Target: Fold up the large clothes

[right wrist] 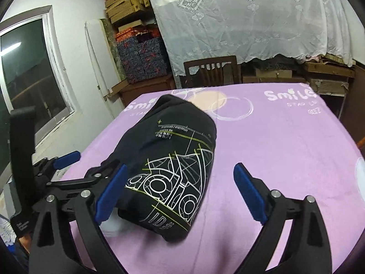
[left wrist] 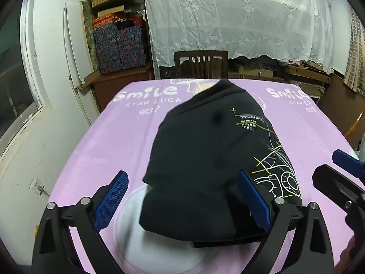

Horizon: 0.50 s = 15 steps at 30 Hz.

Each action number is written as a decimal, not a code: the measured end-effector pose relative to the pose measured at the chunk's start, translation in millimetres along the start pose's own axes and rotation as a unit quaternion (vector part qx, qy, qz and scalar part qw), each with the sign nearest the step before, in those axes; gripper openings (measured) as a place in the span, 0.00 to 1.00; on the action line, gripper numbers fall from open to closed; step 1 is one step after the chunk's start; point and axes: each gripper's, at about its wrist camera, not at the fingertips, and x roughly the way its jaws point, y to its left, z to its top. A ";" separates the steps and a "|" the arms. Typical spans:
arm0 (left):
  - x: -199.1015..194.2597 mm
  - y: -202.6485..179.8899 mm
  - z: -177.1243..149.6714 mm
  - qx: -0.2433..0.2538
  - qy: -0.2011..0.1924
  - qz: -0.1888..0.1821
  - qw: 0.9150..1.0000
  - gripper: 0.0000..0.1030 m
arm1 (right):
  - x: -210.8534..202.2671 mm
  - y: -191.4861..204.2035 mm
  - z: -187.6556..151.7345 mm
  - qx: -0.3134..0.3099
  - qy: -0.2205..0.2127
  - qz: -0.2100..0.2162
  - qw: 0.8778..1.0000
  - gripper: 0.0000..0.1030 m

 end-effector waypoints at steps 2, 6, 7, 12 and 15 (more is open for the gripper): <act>4.1 -2.5 -2.2 0.004 0.005 0.006 1.000 0.94 | 2.3 -4.0 -1.7 0.008 0.006 0.010 1.000 0.89; 14.2 5.2 -0.9 0.000 0.023 -0.001 1.000 0.95 | 7.7 -14.1 -3.9 0.032 0.023 0.029 0.999 0.91; 19.7 15.0 0.2 -0.018 0.036 -0.014 0.999 0.96 | 11.8 -18.7 -4.6 0.043 0.031 0.032 0.998 0.91; 65.1 63.8 -3.2 -0.132 0.137 -0.179 0.965 0.96 | 27.4 -39.8 -5.9 0.099 0.059 0.043 0.992 0.92; 85.0 79.7 -9.9 -0.181 0.164 -0.225 0.943 0.96 | 42.9 -46.2 -8.6 0.140 0.093 0.077 0.983 0.94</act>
